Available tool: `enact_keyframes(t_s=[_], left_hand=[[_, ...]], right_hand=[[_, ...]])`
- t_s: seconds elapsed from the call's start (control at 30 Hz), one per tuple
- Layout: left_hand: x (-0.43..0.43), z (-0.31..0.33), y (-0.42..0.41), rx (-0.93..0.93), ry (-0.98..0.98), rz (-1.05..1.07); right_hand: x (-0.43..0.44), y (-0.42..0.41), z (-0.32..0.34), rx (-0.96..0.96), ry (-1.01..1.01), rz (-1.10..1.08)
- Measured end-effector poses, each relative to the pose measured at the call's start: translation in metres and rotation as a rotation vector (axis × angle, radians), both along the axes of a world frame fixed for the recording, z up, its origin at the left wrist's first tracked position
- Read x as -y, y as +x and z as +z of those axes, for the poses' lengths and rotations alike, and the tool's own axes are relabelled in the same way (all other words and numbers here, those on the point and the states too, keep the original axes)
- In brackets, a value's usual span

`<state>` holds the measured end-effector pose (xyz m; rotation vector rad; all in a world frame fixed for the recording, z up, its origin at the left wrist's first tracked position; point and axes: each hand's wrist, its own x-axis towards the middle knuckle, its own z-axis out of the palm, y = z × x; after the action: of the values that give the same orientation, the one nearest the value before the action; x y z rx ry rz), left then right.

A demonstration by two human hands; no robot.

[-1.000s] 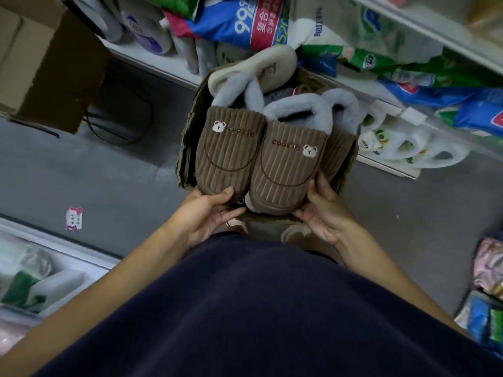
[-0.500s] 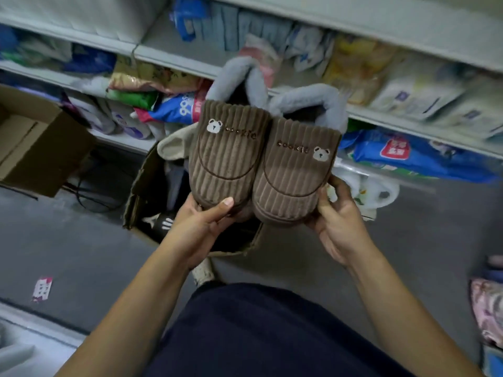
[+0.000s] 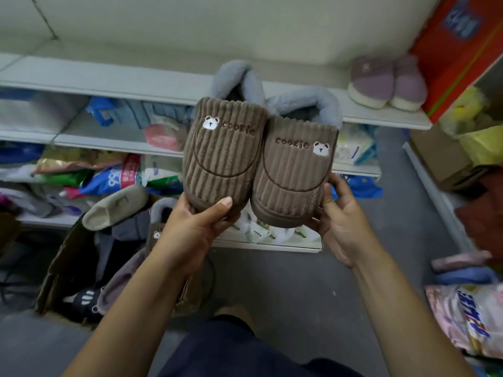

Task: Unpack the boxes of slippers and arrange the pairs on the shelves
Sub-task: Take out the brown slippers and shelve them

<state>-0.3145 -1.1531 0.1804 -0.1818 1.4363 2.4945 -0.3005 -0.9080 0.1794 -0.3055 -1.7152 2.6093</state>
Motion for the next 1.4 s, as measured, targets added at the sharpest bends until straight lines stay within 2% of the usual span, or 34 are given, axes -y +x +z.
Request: enact_keyframes(t_s=[0.23,0.43,0.57,0.63,0.7,0.77,0.8,0.87,0.93,1.0,1.13,1.3,1.4], left_hand=[[-0.054,0.023,-0.060,0.040,-0.006,0.056],[-0.089,0.010,-0.137,0.122,-0.058,0.101],[-0.101,0.002,-0.196,0.096,-0.127,0.009],[-0.107,0.001,-0.222,0.074,-0.258,-0.104],[-0.114,-0.003,-0.242,0.045,-0.483,-0.168],[-0.116,-0.010,-0.255,-0.040,-0.773,-0.088],[-0.115,-0.014,-0.259,-0.101,-0.906,-0.006],[-0.107,-0.021,-0.259,-0.263,-1.082,0.166],[-0.101,-0.025,-0.262,-0.469,-1.137,0.212],[-0.101,-0.027,-0.268,-0.619,-1.137,0.144],[-0.107,-0.025,-0.285,-0.628,-1.127,0.074],[-0.113,-0.017,-0.313,-0.678,-1.253,0.078],[-0.124,-0.013,-0.325,-0.698,-1.291,0.086]], right_hand=[[-0.043,-0.060,0.013,0.061,0.028,-0.090],[-0.068,-0.141,0.008,0.137,0.064,-0.145],[-0.078,-0.196,0.007,0.165,0.077,-0.261],[-0.082,-0.220,0.001,0.180,0.196,-0.358],[-0.084,-0.237,-0.005,0.204,0.510,-0.456],[-0.079,-0.237,-0.010,0.203,0.886,-0.490],[-0.074,-0.233,-0.012,0.190,1.003,-0.499],[-0.064,-0.223,-0.014,0.104,1.091,-0.544],[-0.053,-0.216,-0.016,-0.008,1.087,-0.557],[-0.046,-0.221,-0.020,-0.045,1.121,-0.504],[-0.047,-0.241,-0.017,-0.024,1.284,-0.432],[-0.079,-0.274,-0.010,0.017,1.423,-0.312],[-0.092,-0.288,-0.010,0.016,1.469,-0.342]])
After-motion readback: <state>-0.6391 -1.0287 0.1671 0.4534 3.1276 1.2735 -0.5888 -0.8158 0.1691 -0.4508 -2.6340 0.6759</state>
